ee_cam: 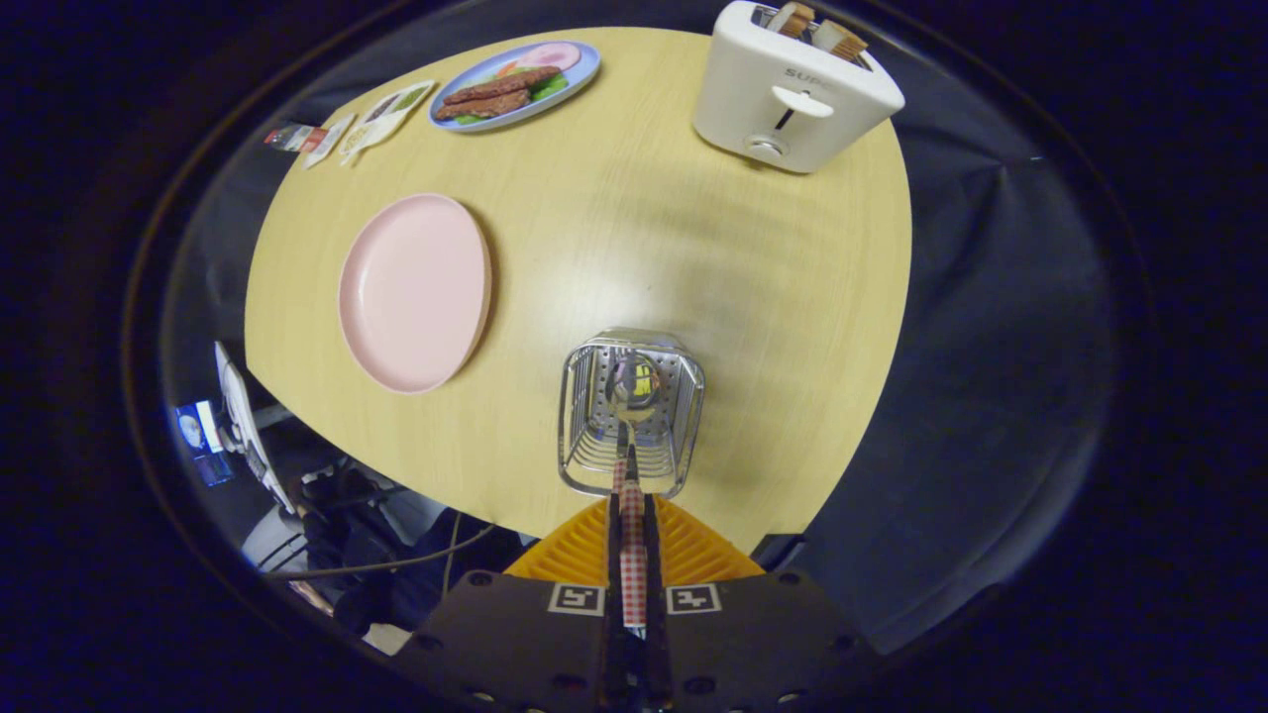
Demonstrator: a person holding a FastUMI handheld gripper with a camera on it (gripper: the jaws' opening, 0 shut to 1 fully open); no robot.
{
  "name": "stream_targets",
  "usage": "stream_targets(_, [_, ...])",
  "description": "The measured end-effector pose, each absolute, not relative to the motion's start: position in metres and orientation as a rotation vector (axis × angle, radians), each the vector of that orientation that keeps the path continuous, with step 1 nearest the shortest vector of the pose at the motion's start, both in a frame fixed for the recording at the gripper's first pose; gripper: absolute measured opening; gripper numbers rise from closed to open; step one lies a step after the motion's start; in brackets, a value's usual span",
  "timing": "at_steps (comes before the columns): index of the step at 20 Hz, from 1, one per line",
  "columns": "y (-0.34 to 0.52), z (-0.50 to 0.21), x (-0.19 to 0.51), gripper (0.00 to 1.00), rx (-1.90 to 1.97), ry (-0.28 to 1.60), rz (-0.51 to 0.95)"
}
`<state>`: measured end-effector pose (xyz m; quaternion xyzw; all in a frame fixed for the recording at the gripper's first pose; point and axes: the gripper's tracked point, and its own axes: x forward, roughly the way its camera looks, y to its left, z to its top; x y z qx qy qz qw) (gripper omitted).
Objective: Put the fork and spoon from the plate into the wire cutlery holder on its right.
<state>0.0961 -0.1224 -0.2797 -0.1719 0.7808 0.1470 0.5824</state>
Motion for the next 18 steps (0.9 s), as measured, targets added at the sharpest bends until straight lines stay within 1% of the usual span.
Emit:
stream_targets(3, [-0.119,-0.279,0.102,0.08,-0.39,1.796,0.332])
stream_targets(4, [-0.12,-0.278,0.104,0.12,-0.396,1.779,0.329])
stream_targets(8, [-0.114,-0.27,0.108,0.07,-0.384,1.699,0.32])
stream_targets(11, [-0.106,-0.26,0.107,0.06,-0.371,1.643,0.308])
stream_targets(15, [-0.094,-0.252,0.114,0.08,-0.399,1.503,0.268])
stream_targets(18, [-0.07,-0.245,0.112,0.1,-0.353,1.383,0.268])
